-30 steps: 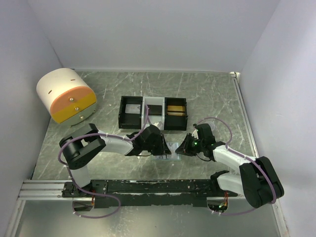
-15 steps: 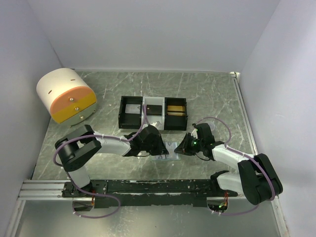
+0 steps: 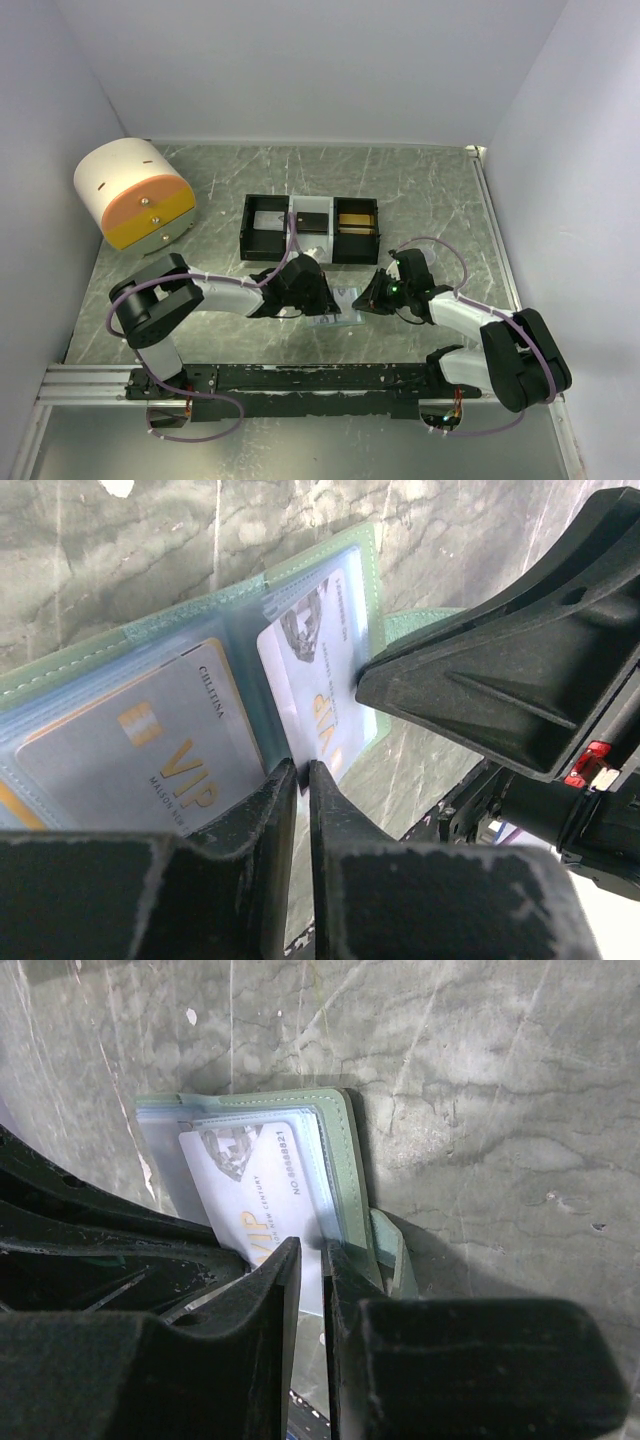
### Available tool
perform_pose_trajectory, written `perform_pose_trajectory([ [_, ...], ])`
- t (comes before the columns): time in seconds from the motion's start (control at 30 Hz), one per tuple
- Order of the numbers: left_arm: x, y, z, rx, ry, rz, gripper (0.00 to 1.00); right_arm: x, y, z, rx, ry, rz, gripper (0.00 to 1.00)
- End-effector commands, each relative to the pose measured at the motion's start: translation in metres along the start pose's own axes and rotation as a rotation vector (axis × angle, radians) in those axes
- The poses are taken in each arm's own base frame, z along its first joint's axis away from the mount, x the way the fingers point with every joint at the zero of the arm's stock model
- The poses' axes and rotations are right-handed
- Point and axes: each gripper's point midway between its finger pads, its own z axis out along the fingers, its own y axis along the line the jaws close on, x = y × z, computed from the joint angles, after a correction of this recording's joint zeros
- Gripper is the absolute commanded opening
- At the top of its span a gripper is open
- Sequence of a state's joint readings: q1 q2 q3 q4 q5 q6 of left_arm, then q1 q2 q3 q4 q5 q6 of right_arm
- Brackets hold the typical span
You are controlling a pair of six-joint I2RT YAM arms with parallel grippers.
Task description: Take the credit cards out of the card holder
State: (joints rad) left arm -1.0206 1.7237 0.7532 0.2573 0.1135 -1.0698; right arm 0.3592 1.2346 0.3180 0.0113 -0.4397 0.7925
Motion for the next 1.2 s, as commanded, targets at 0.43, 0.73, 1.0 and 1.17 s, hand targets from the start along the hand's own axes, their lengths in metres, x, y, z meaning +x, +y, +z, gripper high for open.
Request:
perform_pose_trajectory([
  [0.43, -0.005, -0.019, -0.015, 0.140, -0.007, -0.017, 0.07, 0.027, -0.054, 0.001, 0.206, 0.049, 0.040, 0.16],
  [0.73, -0.005, 0.000, -0.026, 0.033, -0.018, -0.011, 0.07, 0.024, -0.049, 0.000, 0.191, 0.047, 0.034, 0.16],
  [1.0, 0.003, 0.006, -0.019, 0.004, 0.035, 0.000, 0.07, -0.003, 0.002, -0.010, 0.025, -0.003, -0.063, 0.18],
  [1.17, 0.001, 0.003, -0.018, 0.018, 0.029, 0.001, 0.07, -0.014, 0.043, -0.020, -0.124, -0.002, -0.136, 0.23],
])
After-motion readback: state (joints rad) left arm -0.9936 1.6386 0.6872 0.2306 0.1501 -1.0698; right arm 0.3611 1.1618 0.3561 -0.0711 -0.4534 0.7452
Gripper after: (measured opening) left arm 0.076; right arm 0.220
